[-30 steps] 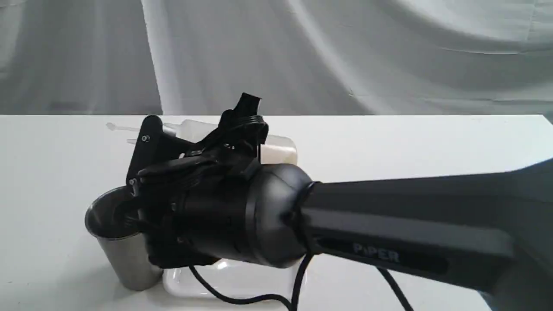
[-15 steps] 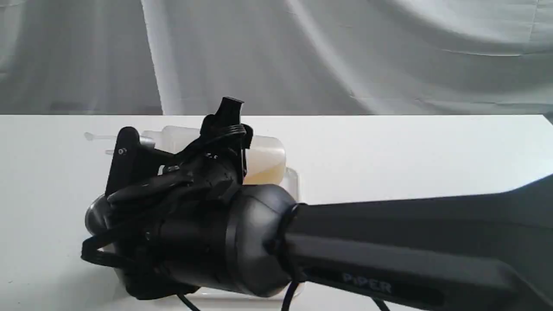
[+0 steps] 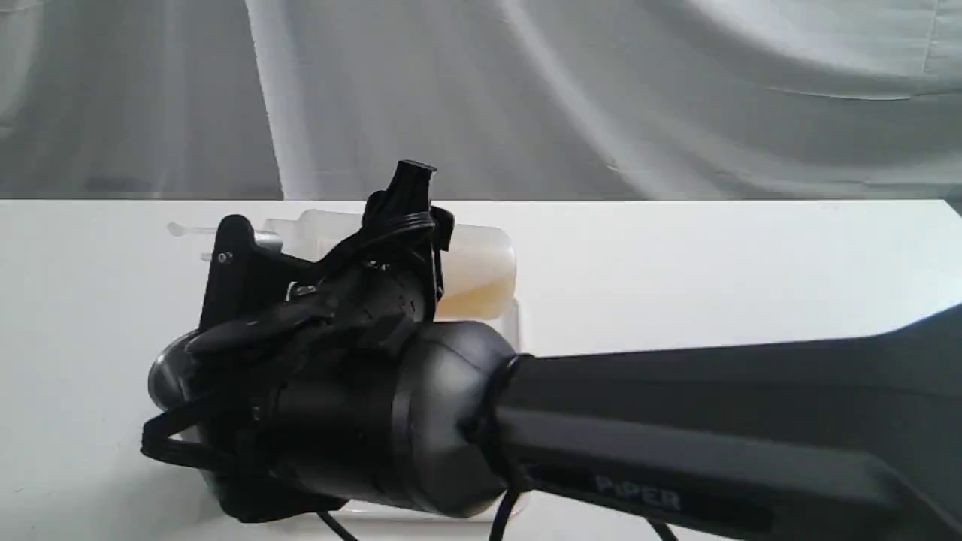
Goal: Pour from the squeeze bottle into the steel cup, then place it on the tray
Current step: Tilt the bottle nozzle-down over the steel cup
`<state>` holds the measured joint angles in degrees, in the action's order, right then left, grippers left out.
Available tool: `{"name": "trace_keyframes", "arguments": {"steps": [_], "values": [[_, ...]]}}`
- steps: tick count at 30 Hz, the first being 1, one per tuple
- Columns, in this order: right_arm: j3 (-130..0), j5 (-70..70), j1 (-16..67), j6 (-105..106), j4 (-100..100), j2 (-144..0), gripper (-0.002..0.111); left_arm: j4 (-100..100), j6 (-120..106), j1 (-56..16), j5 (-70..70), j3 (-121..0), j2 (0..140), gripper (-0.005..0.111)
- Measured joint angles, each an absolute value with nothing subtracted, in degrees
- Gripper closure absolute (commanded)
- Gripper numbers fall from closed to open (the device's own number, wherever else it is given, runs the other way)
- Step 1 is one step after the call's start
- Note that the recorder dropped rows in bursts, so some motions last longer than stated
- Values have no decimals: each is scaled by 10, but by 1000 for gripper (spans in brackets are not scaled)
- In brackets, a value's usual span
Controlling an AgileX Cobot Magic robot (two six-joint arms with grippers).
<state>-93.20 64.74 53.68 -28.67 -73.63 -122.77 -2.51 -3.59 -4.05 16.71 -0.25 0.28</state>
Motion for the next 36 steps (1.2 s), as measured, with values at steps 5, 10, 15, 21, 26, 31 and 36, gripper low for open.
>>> {"name": "trace_keyframes", "arguments": {"steps": [5,10,15,21,26,31,36], "values": [[-932,659,538,-285,-751,-1233,66,-25,-36,-41,167,-3,3,98],[-932,679,539,-254,-754,-1258,66,-25,-36,-41,167,-3,3,98],[-932,682,540,-246,-752,-1274,66,-25,-36,-41,167,-3,3,98],[-935,683,543,-244,-774,-1274,66,-25,-36,-41,167,-3,3,98],[-937,684,543,-244,-793,-1274,66,-25,-36,-41,167,-3,3,98],[-937,684,543,-234,-813,-1274,66,-25,-36,-41,167,-3,3,98],[-937,684,543,-212,-827,-1274,66,-25,-36,-41,167,-3,3,98]]}}
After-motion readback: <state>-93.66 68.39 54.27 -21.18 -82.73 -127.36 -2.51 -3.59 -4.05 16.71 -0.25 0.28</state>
